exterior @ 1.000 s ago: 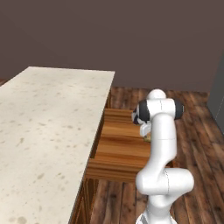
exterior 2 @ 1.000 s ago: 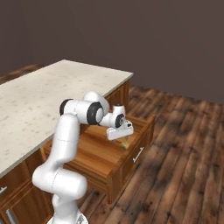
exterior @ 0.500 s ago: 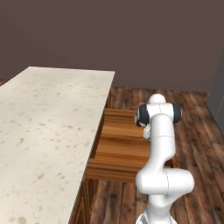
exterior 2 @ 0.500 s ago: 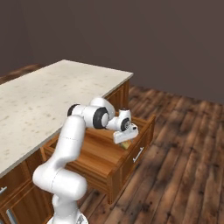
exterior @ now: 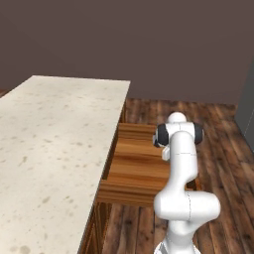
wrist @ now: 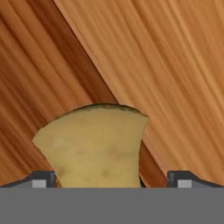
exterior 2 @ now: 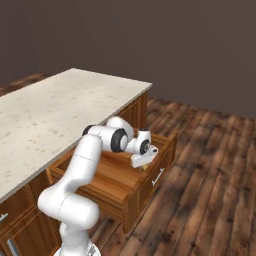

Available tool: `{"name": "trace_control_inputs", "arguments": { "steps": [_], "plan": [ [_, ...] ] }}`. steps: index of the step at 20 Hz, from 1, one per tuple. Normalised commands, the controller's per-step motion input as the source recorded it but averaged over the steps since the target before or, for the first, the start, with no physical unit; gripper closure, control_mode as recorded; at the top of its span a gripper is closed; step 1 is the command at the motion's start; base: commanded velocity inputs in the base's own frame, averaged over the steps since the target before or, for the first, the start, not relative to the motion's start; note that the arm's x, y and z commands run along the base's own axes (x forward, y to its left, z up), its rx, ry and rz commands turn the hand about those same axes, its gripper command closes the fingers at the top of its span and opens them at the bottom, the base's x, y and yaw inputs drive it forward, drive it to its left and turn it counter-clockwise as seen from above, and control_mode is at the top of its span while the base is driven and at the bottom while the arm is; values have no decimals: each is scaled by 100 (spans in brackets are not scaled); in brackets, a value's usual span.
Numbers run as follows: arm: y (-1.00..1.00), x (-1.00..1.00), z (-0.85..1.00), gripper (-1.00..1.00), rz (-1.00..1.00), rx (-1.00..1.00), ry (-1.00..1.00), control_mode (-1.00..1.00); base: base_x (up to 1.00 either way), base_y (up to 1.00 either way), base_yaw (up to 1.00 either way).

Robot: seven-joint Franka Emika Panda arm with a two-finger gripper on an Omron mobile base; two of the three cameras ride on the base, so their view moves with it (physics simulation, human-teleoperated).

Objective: Restock the sink supplies by placing the sponge and soap dispenser on the counter and next to the sink. Make sure the soap dispenser is upright.

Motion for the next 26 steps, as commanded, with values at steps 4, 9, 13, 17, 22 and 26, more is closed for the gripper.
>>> {"name": "trace_control_inputs", "arguments": {
  "steps": [4,9,13,17,22,26],
  "plan": [
    [0,7,-33,-100,0,0,0,-100,0,0,0],
    [0,0,-43,100,0,0,0,-100,0,0,0],
    [18,-11,-4,100,0,0,-7,-100,0,0,0],
    [54,-12,26,100,0,0,-13,-100,0,0,0],
    [82,-34,70,100,-5,0,-15,-100,0,0,0],
    [54,-85,74,100,-11,0,-12,-100,0,0,0]
  ]
}}
